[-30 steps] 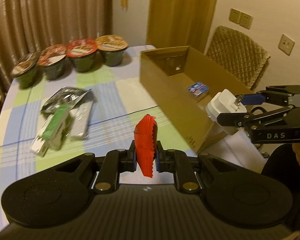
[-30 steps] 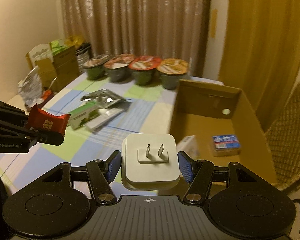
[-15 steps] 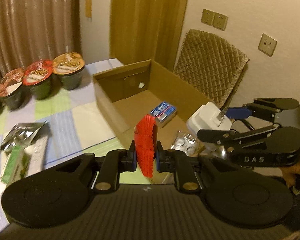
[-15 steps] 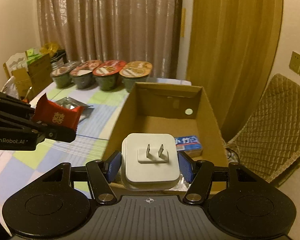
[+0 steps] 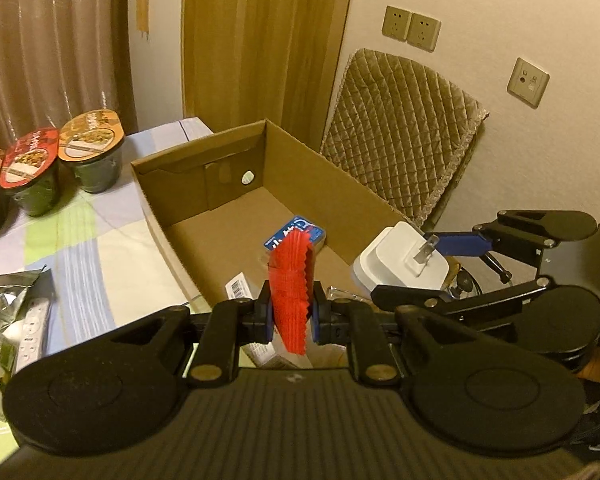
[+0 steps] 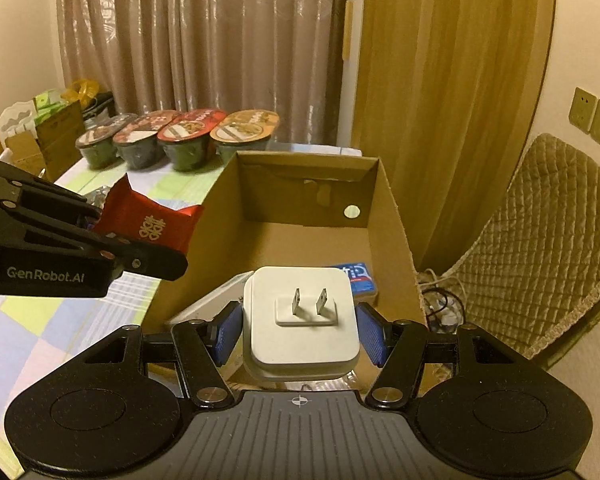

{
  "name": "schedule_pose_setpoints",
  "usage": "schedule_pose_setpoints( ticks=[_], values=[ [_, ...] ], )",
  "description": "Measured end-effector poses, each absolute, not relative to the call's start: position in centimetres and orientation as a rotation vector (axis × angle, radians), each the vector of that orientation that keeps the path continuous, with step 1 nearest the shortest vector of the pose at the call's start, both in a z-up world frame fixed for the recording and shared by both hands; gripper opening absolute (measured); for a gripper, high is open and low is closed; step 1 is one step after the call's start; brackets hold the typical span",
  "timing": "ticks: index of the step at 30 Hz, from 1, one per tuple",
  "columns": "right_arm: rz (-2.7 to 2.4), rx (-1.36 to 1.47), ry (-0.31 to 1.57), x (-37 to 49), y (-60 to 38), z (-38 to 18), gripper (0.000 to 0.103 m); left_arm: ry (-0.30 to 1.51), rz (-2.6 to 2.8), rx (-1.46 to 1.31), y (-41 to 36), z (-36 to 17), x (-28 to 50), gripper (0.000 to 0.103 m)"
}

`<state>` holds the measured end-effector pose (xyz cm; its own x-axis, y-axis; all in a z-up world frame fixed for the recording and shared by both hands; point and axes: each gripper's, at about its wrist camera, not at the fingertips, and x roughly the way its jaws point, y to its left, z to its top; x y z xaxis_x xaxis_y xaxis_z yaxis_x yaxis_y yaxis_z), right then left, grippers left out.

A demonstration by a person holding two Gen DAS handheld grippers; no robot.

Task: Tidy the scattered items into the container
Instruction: 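Lower into the box and open the left gripper while the right releases the plug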

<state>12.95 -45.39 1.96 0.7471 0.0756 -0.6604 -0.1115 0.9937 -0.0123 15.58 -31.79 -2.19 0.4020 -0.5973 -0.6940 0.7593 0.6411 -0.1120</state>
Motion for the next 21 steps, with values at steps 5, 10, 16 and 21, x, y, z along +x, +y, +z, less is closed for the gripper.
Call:
schedule_pose_setpoints(
  ticks=[5,10,16,21],
  values=[
    [0.099,-0.054,0.727,13.9,-45.7,1.6,0.064,0.778,-0.871,0.24,-32.5,-2.7,16.0,0.013],
    [0.097,-0.057,0.728,14.2,-45.9,1.4,0.064,0.779,-0.871,0.239,-32.8,-3.0,16.4,0.013],
    [0.096,-0.062,0.734,14.6,-46.0,1.1,0.064,0.78,-0.854,0.214,-33.0,-3.2,17.2,0.017],
    [0.091,-0.066,0.734,14.7,-46.1,1.0,0.064,0.774,-0.837,0.21,-32.7,-3.1,17.5,0.044]
  ],
)
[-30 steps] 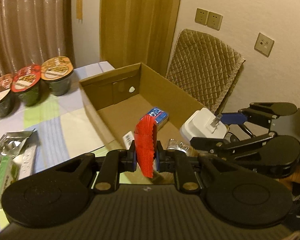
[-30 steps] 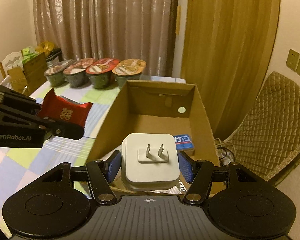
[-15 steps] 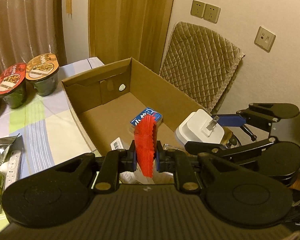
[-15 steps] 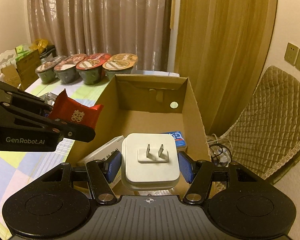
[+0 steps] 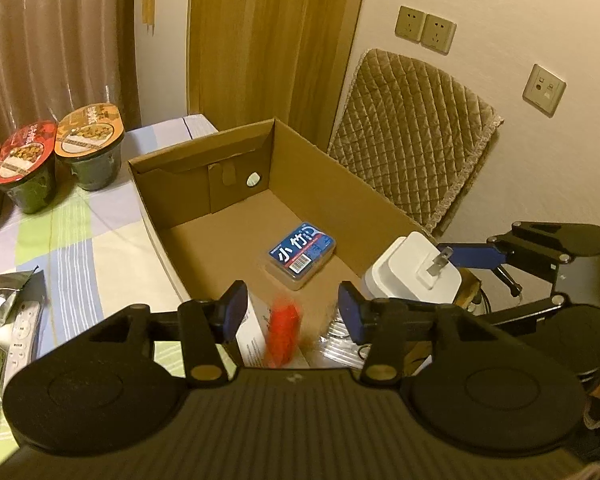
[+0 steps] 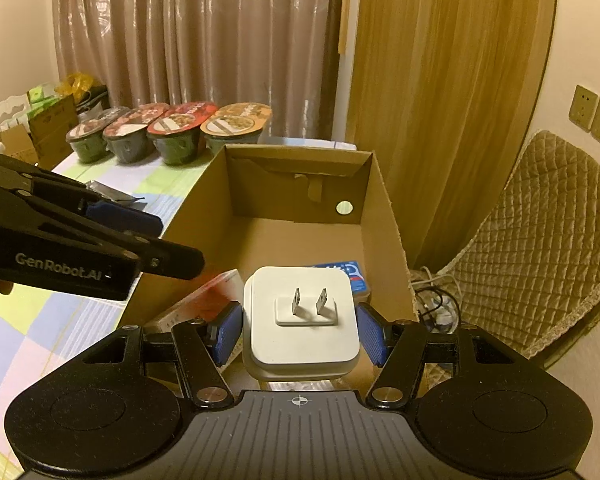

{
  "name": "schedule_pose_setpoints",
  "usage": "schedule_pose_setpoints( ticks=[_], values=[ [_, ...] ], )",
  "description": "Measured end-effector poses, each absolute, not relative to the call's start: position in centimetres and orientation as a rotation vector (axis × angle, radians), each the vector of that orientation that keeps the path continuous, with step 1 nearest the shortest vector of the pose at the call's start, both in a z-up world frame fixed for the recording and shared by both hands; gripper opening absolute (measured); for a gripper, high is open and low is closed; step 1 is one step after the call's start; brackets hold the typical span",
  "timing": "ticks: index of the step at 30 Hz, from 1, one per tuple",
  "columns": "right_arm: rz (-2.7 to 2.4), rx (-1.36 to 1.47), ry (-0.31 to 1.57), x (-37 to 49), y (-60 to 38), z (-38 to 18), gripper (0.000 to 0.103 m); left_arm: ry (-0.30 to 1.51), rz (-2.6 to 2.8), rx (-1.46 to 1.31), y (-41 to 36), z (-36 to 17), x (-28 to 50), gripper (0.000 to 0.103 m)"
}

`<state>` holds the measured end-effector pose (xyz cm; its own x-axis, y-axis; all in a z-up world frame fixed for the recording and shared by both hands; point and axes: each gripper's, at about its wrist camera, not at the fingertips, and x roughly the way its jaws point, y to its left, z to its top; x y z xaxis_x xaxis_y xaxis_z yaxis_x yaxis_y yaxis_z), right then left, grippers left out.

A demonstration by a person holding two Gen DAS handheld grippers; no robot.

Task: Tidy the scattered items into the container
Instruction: 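Lower into the box and open the left gripper while the right releases the plug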

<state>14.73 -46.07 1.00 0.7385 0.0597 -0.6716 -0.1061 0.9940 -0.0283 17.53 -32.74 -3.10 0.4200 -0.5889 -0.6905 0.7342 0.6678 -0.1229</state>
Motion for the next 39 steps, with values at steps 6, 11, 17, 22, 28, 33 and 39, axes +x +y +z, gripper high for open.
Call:
schedule_pose_setpoints(
  ticks=[6,11,17,22,28,33,39],
  values=[
    [0.093,-0.07,0.738,14.9,-45.9,0.8,0.064,0.77,-0.809,0.202,-31.3,-2.9,17.5,0.044],
    [0.097,-0.072,0.737,15.0,-45.6,0.8,0.064,0.778,-0.793,0.187,-30.0,-2.9,17.4,0.044],
    [0.1,-0.08,0.736,15.3,-45.2,0.9,0.064,0.782,-0.783,0.178,-29.1,-2.9,17.0,0.044],
    [0.103,-0.092,0.726,16.0,-44.7,1.2,0.064,0.781,-0.774,0.167,-28.4,-2.8,16.9,0.044],
    [0.129,-0.092,0.734,17.6,-44.0,1.2,0.064,0.78,-0.755,0.151,-27.4,-2.6,17.0,0.044],
    [0.101,-0.06,0.734,17.0,-44.2,1.2,0.064,0.781,-0.736,0.144,-26.1,-2.5,16.8,0.044],
    [0.058,-0.008,0.725,14.1,-44.4,1.1,0.064,0.8,-0.711,0.133,-24.2,-3.0,15.9,0.048]
  ],
)
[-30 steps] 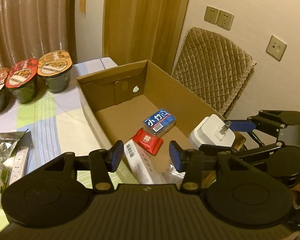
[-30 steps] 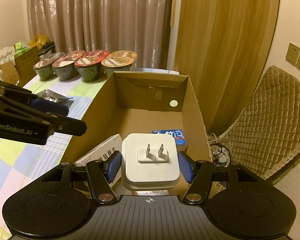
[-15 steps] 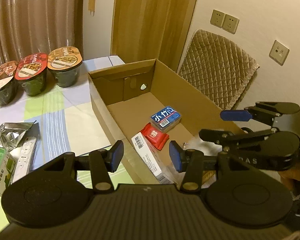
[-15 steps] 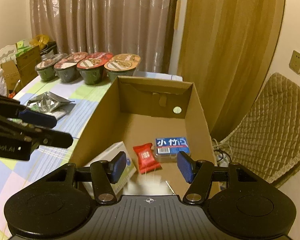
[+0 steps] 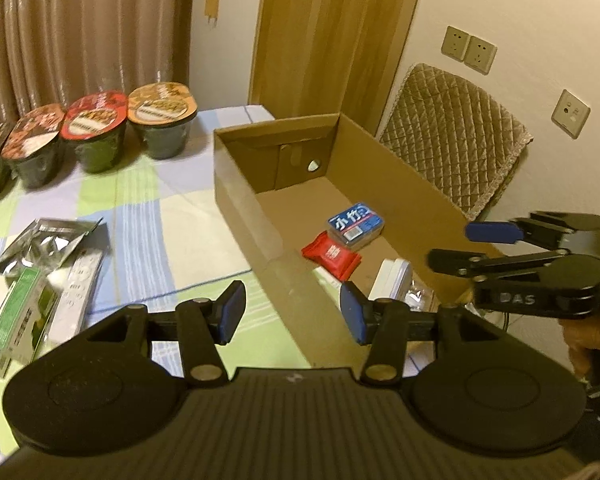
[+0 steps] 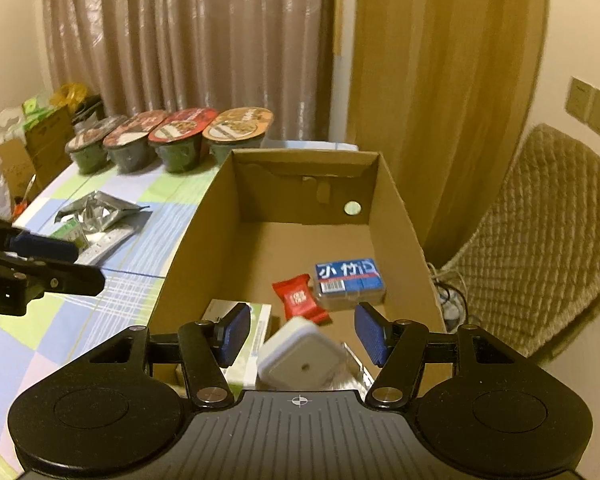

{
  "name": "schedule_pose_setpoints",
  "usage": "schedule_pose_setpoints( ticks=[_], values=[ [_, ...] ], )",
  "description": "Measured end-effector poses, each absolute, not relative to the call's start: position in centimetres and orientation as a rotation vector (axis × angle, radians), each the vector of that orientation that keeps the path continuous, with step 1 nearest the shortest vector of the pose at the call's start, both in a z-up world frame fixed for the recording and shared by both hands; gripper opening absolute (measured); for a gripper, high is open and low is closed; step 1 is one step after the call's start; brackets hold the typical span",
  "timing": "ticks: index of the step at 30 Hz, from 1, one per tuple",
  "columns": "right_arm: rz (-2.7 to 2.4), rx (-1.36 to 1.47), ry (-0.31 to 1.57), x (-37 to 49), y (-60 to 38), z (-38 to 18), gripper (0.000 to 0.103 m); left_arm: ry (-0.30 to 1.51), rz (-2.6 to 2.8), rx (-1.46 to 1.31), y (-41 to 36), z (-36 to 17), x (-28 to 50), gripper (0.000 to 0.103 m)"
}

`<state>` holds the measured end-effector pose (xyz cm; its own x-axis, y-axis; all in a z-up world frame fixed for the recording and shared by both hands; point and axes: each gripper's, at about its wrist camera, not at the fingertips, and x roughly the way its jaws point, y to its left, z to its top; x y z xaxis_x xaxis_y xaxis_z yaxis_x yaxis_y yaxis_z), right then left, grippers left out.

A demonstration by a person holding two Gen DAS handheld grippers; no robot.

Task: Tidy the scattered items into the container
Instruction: 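Lower into the box and open the left gripper while the right releases the plug, then withdraw both grippers from the box back over the table items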

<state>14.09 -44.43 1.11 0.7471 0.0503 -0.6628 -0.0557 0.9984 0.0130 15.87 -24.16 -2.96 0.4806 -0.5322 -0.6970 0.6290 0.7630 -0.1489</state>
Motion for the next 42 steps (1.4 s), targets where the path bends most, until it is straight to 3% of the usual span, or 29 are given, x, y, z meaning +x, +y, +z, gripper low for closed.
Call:
schedule_pose_setpoints(
  ticks=[10,12,13,19,30,42],
  values=[
    [0.06,0.072,0.691,9.6,-41.7,2.8,0.065,0.815,-0.661,0.124,-19.4,-3.2,12.8,0.055],
    [0.084,0.079,0.687,8.7,-40.6,3.1,0.081,0.821,-0.642,0.122,-17.7,-3.2,12.0,0.058],
    [0.096,0.08,0.674,8.3,-40.0,3.2,0.098,0.825,-0.628,0.117,-16.9,-3.3,11.7,0.058],
    [0.193,0.072,0.681,7.1,-36.1,3.5,0.098,0.833,-0.533,0.078,-11.0,-2.9,10.2,0.064],
    [0.334,0.001,0.7,6.1,-28.4,3.6,0.099,0.803,-0.406,0.031,-2.2,-1.2,8.4,0.089],
    [0.402,-0.083,0.751,6.4,-25.4,2.3,0.099,0.801,-0.375,0.027,0.5,-2.0,9.5,0.094]
  ],
)
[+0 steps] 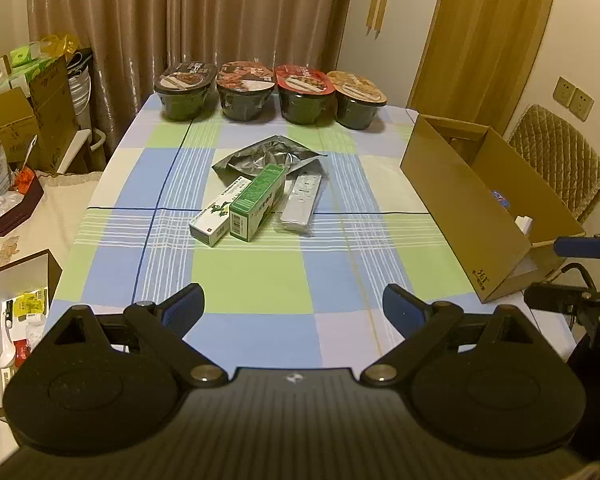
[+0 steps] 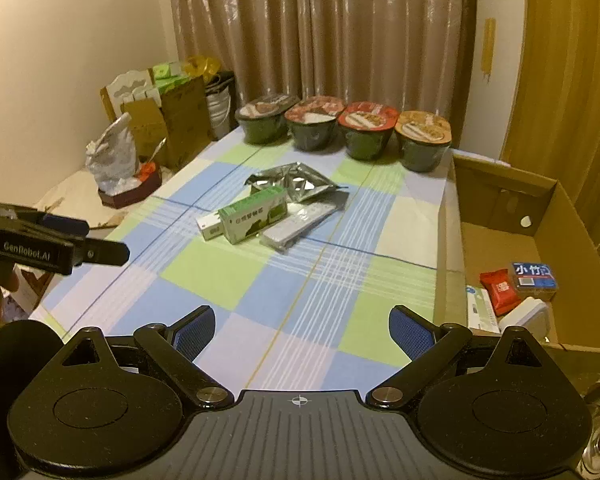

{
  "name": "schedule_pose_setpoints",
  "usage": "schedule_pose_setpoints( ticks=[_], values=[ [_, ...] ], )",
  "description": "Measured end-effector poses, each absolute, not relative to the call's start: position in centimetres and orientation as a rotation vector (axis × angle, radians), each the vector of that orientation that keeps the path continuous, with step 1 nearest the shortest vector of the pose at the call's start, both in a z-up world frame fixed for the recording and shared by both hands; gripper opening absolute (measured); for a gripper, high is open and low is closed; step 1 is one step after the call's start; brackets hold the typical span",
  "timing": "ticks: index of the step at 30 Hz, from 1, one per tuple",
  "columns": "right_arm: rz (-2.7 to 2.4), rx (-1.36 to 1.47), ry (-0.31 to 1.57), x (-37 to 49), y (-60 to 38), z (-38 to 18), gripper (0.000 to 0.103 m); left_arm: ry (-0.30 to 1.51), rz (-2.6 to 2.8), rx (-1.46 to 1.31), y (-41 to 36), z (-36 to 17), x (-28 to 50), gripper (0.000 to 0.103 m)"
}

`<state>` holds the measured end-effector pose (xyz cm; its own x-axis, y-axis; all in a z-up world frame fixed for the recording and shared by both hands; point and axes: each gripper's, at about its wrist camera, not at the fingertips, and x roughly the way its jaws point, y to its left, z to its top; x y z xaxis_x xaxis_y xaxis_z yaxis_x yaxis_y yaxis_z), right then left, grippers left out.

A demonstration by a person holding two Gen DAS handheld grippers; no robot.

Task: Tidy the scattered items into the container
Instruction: 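Withdraw both grippers from the box back over the table items, then grasp the green medicine box with the left gripper while the right grasps the bagged white remote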

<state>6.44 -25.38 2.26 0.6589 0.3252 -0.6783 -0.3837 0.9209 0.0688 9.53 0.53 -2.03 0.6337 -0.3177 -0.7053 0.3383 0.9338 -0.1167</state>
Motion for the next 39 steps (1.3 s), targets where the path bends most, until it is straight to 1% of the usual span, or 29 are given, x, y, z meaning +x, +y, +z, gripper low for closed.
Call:
schedule_pose_setpoints(
  ticks=[8,10,12,19,21,29,37,38,39],
  values=[
    [0.434,-0.11,0.804,8.3,-23.9,0.2,0.099,0.816,-0.381,0.059,1.0,-3.6,12.2,0.093],
    [0.443,-0.117,0.818,8.9,-23.6,-0.4,0.099,0.83,-0.381,0.084,1.0,-4.4,13.3,0.089],
    [0.456,-0.118,0.832,9.6,-23.2,-0.9,0.099,0.841,-0.385,0.114,0.8,-5.3,14.3,0.083],
    [0.493,-0.135,0.862,13.5,-21.4,-2.8,0.098,0.867,-0.405,0.184,-0.2,-8.3,18.4,0.073],
    [0.494,-0.141,0.869,14.9,-20.9,-3.7,0.098,0.869,-0.409,0.193,-0.4,-9.1,19.7,0.067],
    [0.476,-0.102,0.915,21.2,-19.3,-7.0,0.098,0.827,-0.423,0.187,-1.1,-12.0,24.9,0.067],
    [0.445,-0.071,0.93,25.7,-18.9,-9.3,0.098,0.779,-0.467,0.232,-2.4,-14.8,29.2,0.067],
    [0.444,-0.065,0.934,26.1,-19.0,-9.6,0.098,0.774,-0.47,0.232,-2.5,-15.1,29.6,0.065],
    [0.444,-0.058,0.937,26.6,-19.0,-9.9,0.098,0.771,-0.47,0.23,-2.6,-15.3,29.8,0.056]
  ],
)
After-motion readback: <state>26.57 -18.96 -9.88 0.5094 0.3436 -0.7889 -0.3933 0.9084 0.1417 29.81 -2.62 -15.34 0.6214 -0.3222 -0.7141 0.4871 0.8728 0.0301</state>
